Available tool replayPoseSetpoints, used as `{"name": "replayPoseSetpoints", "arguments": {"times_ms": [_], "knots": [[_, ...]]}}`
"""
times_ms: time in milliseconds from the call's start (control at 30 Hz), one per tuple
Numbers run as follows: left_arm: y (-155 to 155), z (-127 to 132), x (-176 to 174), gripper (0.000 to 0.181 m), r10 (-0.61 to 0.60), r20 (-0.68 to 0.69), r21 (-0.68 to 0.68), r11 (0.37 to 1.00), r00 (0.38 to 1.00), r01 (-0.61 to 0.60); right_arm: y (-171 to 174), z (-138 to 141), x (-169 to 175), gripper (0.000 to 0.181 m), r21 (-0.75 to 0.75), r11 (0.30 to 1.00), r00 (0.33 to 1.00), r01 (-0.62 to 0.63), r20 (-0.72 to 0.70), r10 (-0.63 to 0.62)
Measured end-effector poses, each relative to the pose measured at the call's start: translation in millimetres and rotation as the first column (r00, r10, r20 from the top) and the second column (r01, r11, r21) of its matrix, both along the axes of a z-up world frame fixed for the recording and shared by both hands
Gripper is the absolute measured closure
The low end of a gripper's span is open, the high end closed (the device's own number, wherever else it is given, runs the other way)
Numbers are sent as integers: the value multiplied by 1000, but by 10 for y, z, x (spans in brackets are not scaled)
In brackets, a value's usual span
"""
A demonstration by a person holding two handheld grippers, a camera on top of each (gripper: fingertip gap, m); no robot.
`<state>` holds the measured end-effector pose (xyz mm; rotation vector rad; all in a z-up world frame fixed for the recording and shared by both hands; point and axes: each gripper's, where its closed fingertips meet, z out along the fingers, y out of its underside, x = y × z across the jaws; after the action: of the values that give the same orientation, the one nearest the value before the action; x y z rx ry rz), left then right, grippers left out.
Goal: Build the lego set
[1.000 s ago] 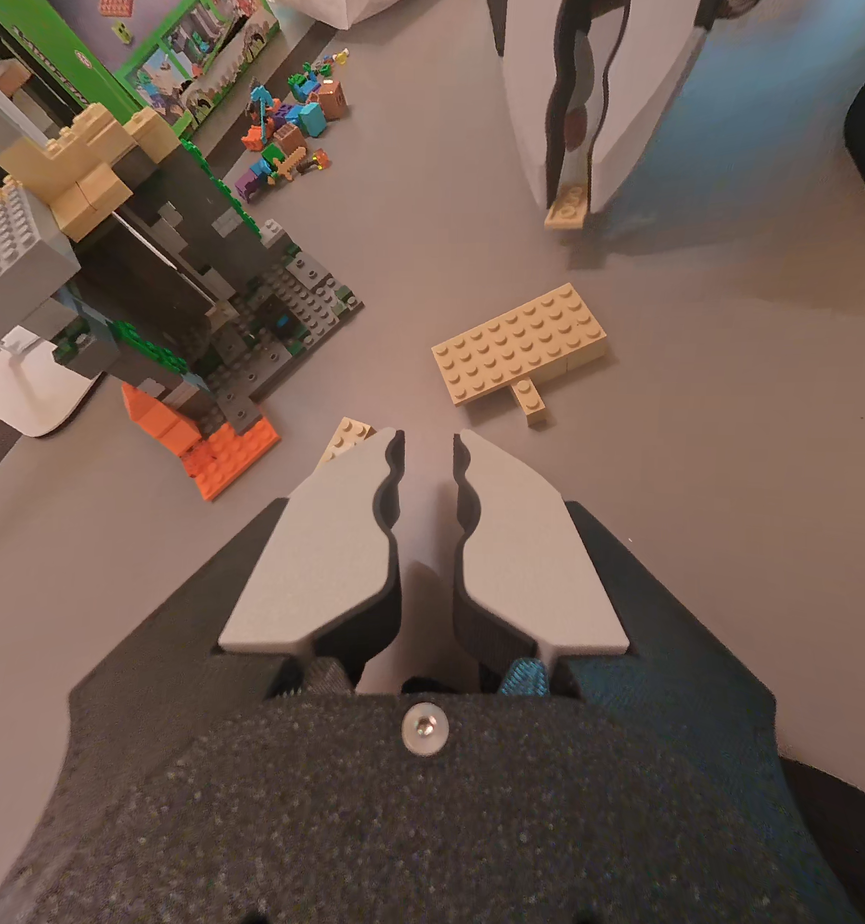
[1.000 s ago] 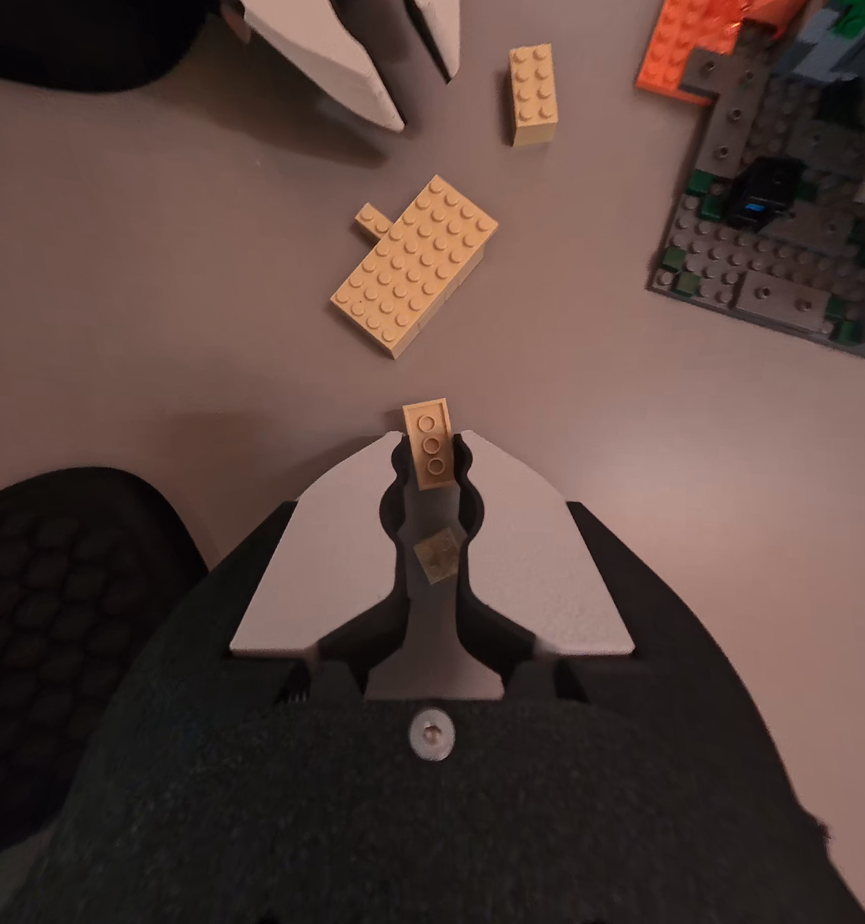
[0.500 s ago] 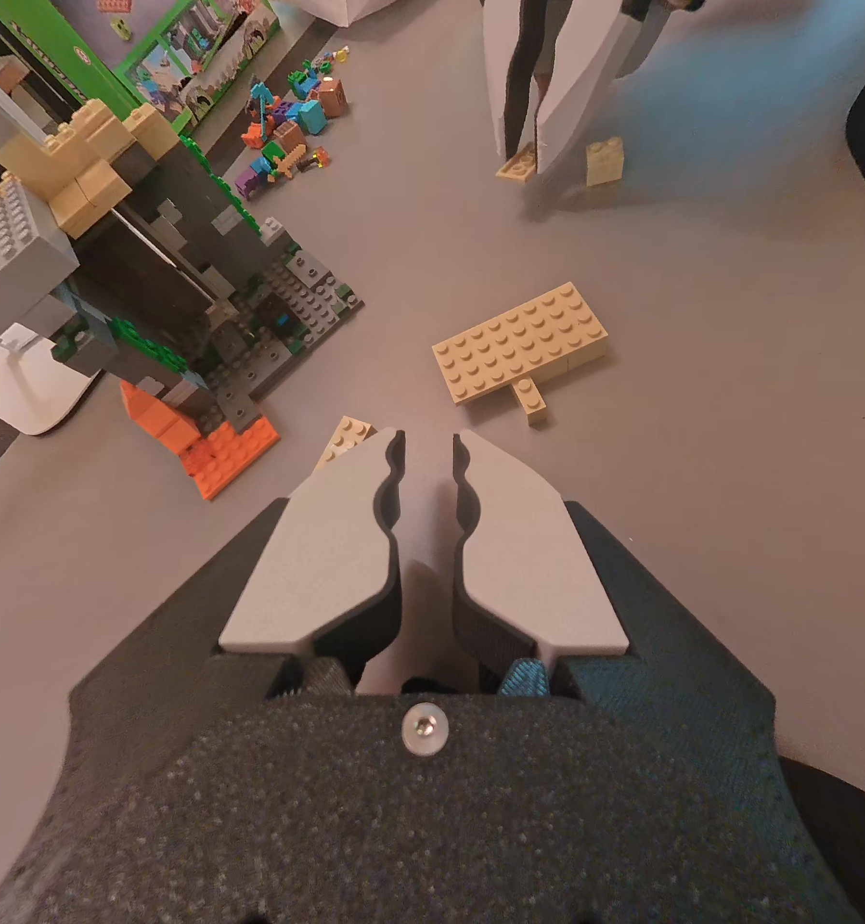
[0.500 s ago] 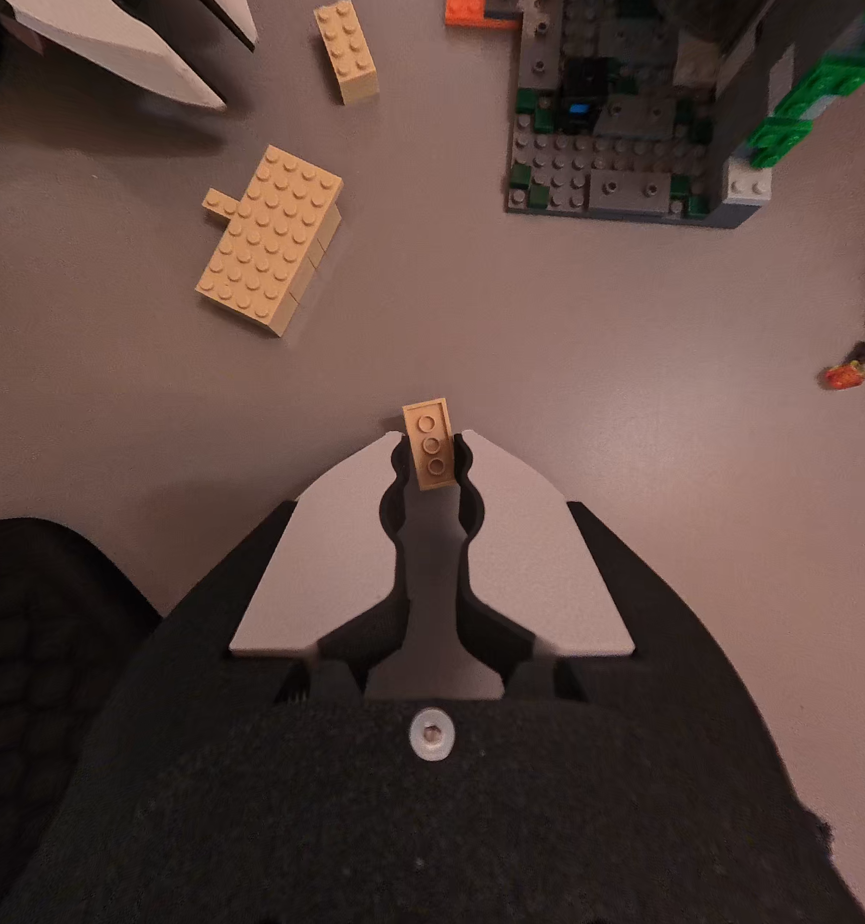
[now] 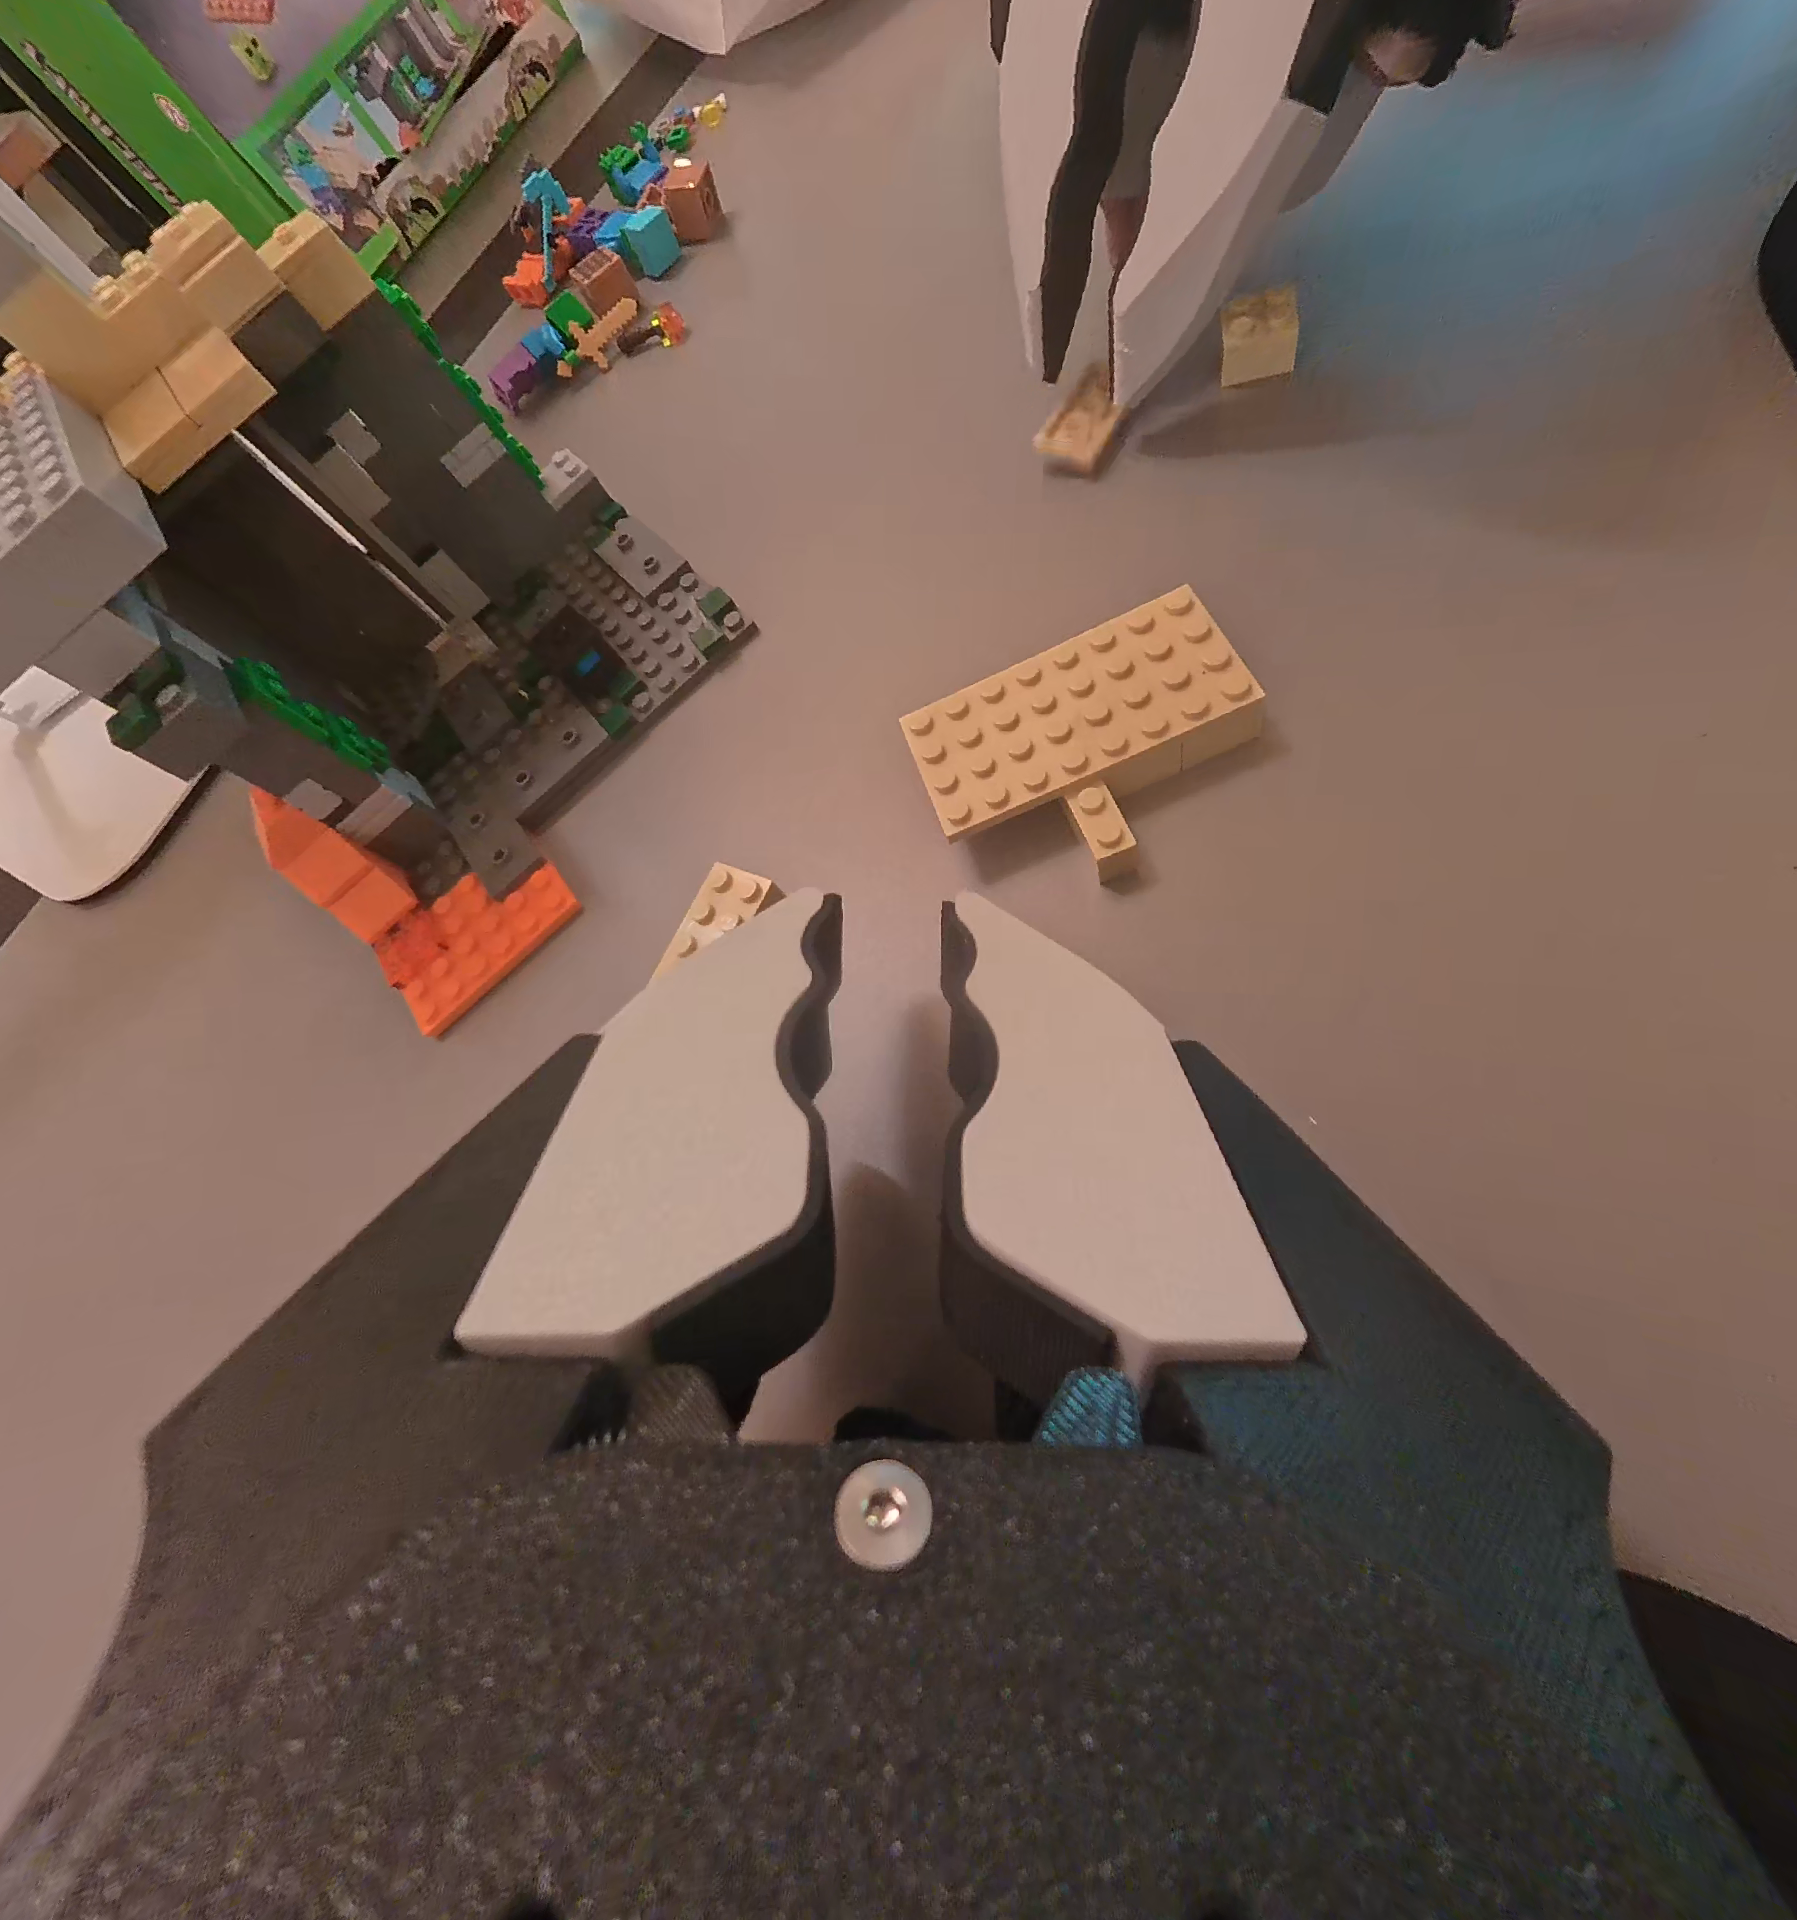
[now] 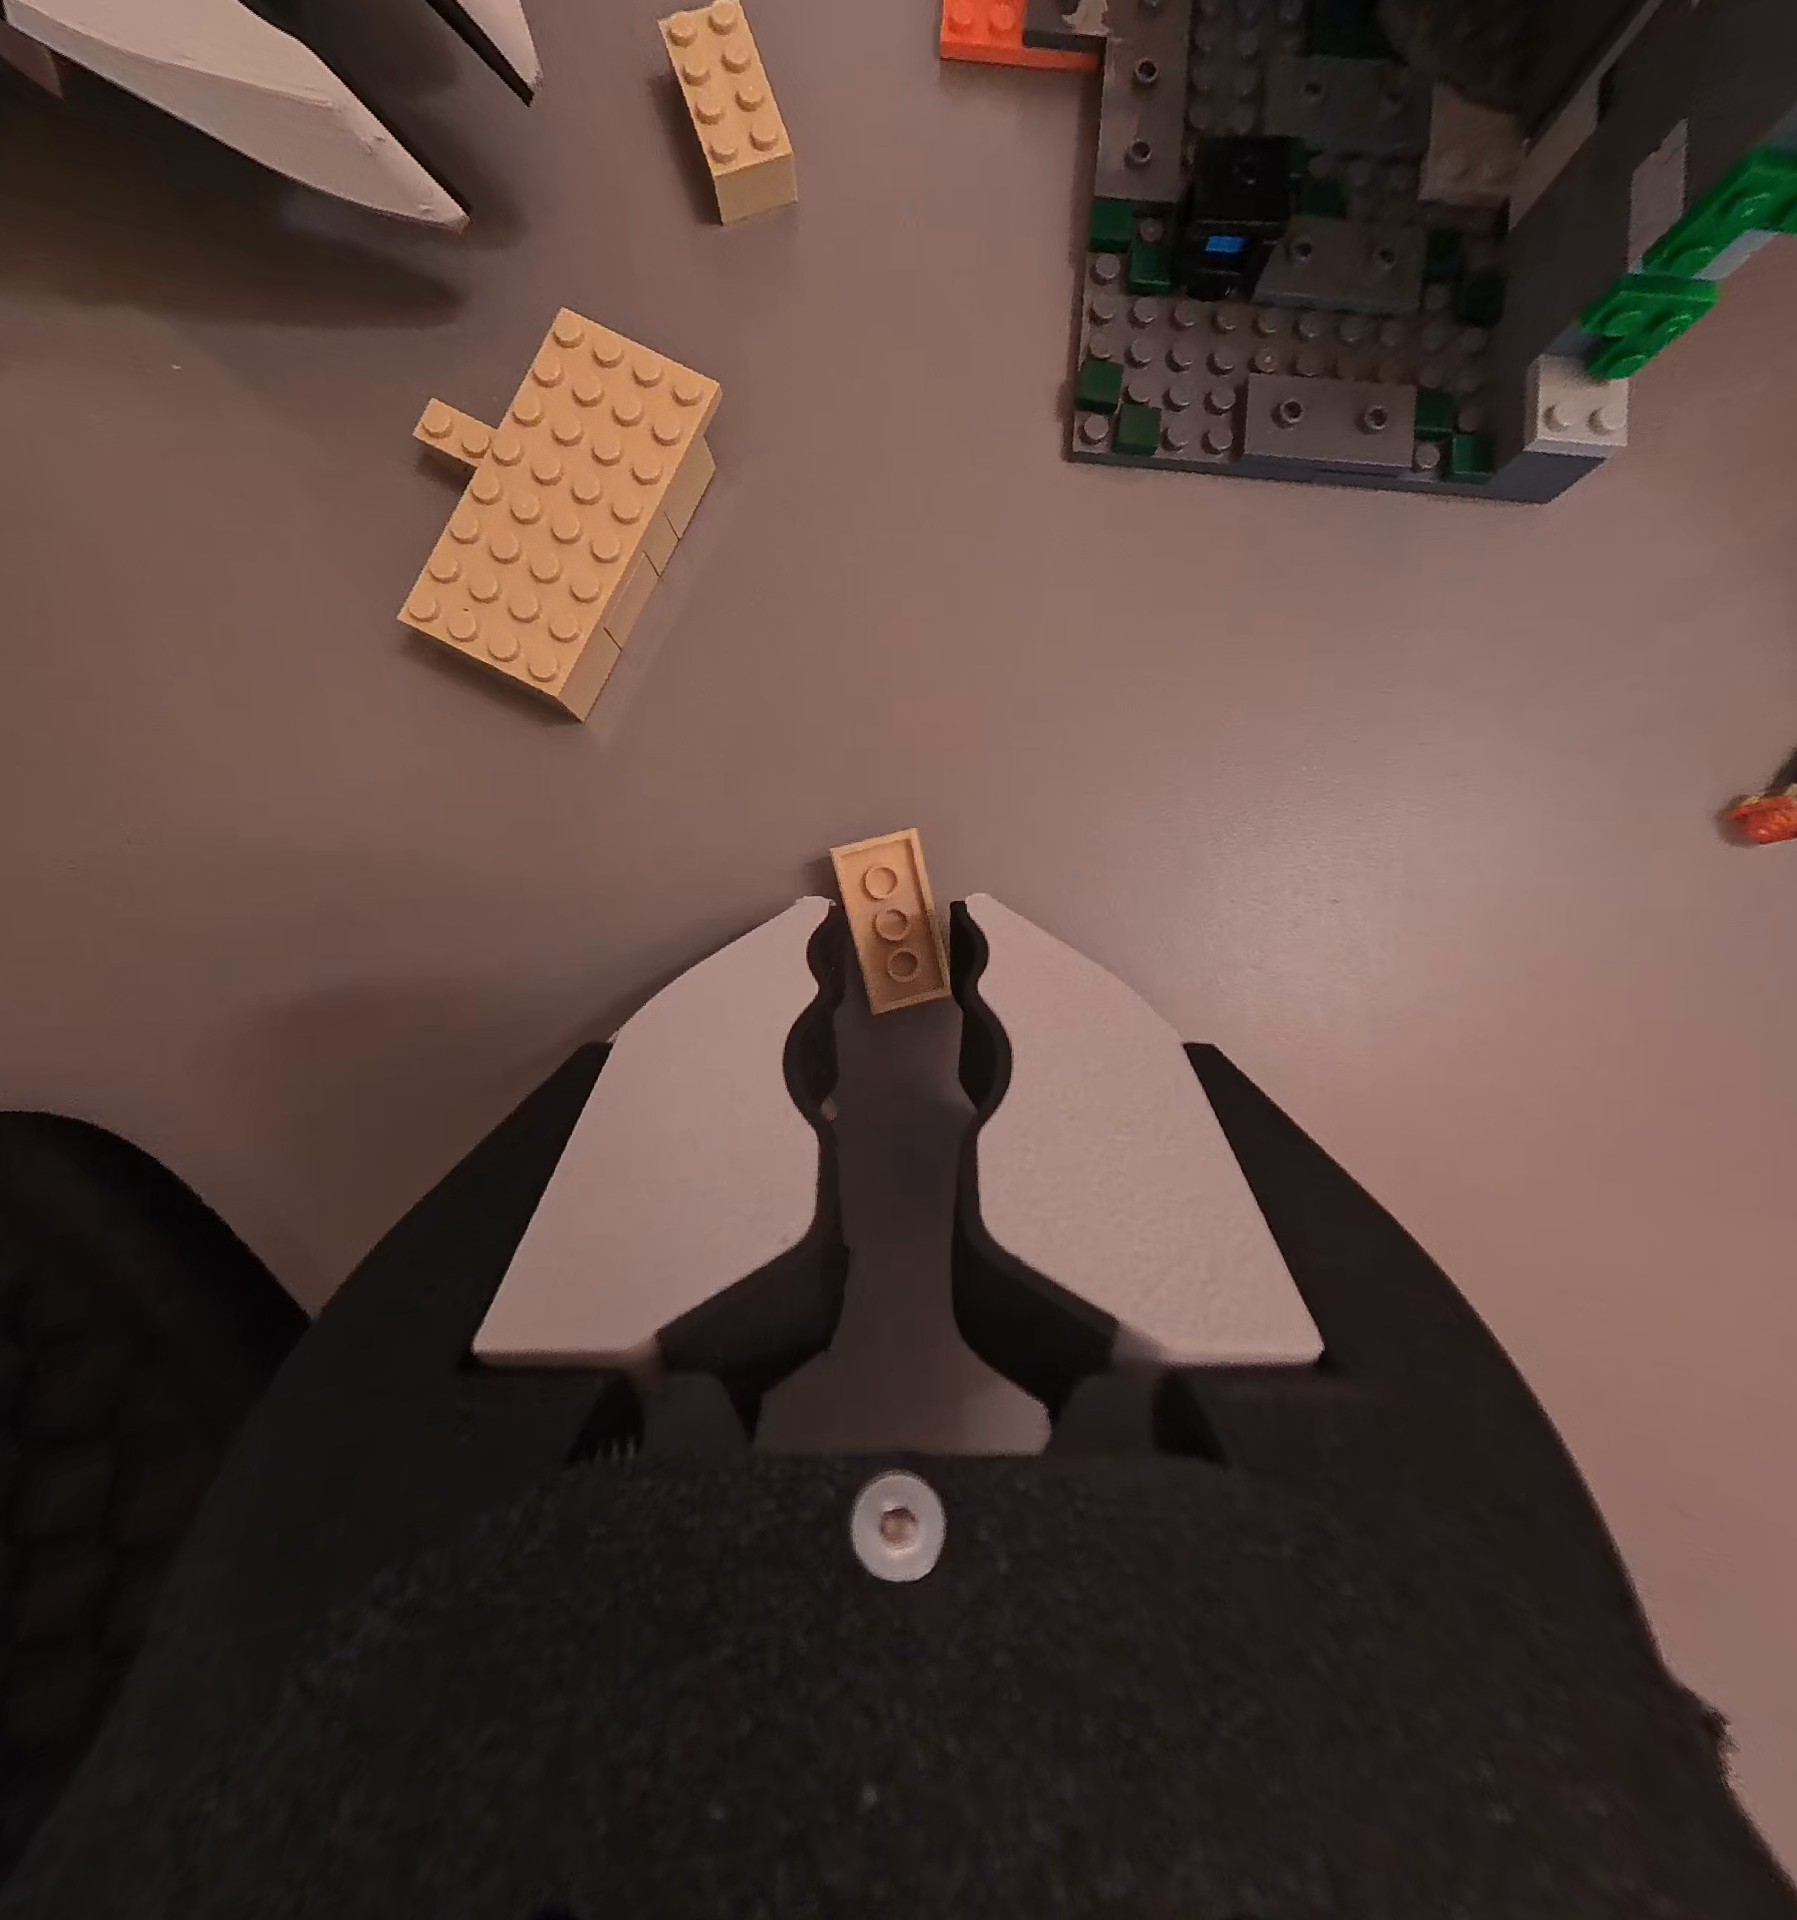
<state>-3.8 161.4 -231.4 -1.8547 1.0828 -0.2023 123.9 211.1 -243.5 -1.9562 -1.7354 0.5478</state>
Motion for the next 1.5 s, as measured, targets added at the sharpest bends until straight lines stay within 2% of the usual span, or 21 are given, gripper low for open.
{"name": "replayPoseSetpoints", "arguments": {"times_ms": [367,600,800,933,1067,1133,1200,1300,1400,1500], "knots": [[3,-2,-3,164,2,1,-3,1000,1000,-2,-55,170,-59,153,38,999,997,13,-79,-10],[6,-4,-5,164,3,3,-6,1000,1000,-3,-354,305,-283,147,106,994,988,9,-157,8],[10,-6,-8,164,6,6,-9,1000,1000,-6,-670,147,-569,130,117,992,992,44,-119,-30],[8,-3,-8,164,5,6,-6,1000,1000,-5,-643,-51,-656,138,124,987,994,103,-46,-98],[7,5,-12,164,6,8,-1,1000,1000,-6,-585,-38,-681,144,122,987,993,108,-50,-103],[-7,32,10,163,-13,20,10,1000,1000,13,-614,-12,-678,144,40,995,993,96,-77,-93],[-55,108,72,160,-69,44,50,997,997,67,-732,112,-704,144,-175,983,981,56,-174,-87],[-187,279,200,151,-195,70,154,971,978,183,-865,380,-662,145,-444,892,944,-89,-324,-67],[-354,417,318,148,-313,85,238,928,946,286,-829,512,-553,145,-571,804,917,-167,-390,-86],[-442,424,376,146,-364,86,249,909,927,334,-839,630,-514,145,-692,689,890,-218,-430,-149]]}}
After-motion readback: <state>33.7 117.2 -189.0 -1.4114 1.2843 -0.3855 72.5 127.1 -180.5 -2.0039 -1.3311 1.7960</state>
